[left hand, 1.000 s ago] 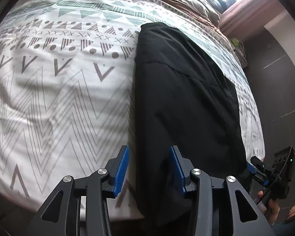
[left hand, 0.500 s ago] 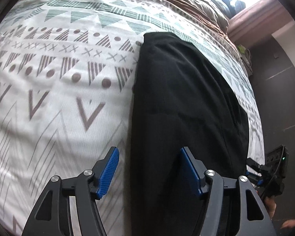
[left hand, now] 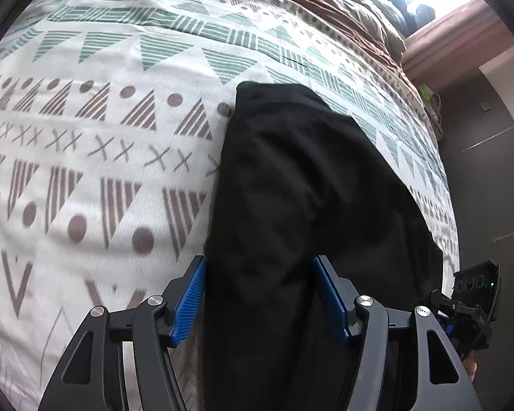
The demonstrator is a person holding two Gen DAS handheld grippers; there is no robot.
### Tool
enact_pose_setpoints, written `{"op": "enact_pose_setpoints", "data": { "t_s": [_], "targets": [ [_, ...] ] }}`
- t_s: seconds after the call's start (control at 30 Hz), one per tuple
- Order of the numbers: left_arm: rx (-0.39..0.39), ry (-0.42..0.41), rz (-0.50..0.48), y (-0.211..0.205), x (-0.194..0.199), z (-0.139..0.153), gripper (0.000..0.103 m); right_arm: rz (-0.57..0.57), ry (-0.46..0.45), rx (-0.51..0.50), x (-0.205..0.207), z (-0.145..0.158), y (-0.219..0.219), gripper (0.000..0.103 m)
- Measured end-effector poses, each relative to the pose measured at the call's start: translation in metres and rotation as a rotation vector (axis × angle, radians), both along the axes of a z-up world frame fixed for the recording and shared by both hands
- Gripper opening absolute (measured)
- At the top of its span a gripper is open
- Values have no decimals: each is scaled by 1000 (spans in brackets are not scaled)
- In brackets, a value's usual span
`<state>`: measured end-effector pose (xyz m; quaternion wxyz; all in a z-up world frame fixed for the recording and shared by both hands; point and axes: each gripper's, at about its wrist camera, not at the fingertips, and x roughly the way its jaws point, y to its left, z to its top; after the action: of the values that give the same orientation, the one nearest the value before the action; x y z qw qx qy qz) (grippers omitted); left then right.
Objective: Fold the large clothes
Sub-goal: 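Grasp the bundle's end with both tools and lift it, then lift the black bundle with both tools and carry it toward the bed's edge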
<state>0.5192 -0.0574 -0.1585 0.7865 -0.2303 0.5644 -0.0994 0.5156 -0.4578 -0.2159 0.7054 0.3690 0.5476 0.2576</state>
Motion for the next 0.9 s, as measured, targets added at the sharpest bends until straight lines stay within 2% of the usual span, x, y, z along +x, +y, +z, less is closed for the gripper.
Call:
{"op": "enact_pose_setpoints", "data": {
  "t_s": [0.13, 0.23, 0.27, 0.3, 0.37, 0.5, 0.73, 0.9],
  "targets": [
    [-11, 18, 10, 0, 14, -6, 63, 10, 8, 7, 12, -1, 6, 80],
    [-18, 39, 34, 1, 21, -12, 57, 21, 12, 9, 20, -2, 12, 79],
    [-15, 40, 38, 0, 22, -11, 54, 23, 13, 5, 22, -2, 12, 72],
    [-8, 38, 38, -3, 24, -10, 50, 20, 15, -5, 24, -3, 13, 57],
    [30, 13, 28, -9, 19, -3, 44, 14, 34, -22, 26, -6, 14, 40],
    [72, -33, 15, -14, 13, 10, 31, 33, -18, -43, 20, 3, 19, 22],
    [86, -113, 28, -12, -9, 48, 24, 30, -144, -77, 1, 50, 30, 17],
    [55, -193, 35, -1, -35, 85, 22, 28, -213, -73, -21, 87, 30, 17]
  ]
}}
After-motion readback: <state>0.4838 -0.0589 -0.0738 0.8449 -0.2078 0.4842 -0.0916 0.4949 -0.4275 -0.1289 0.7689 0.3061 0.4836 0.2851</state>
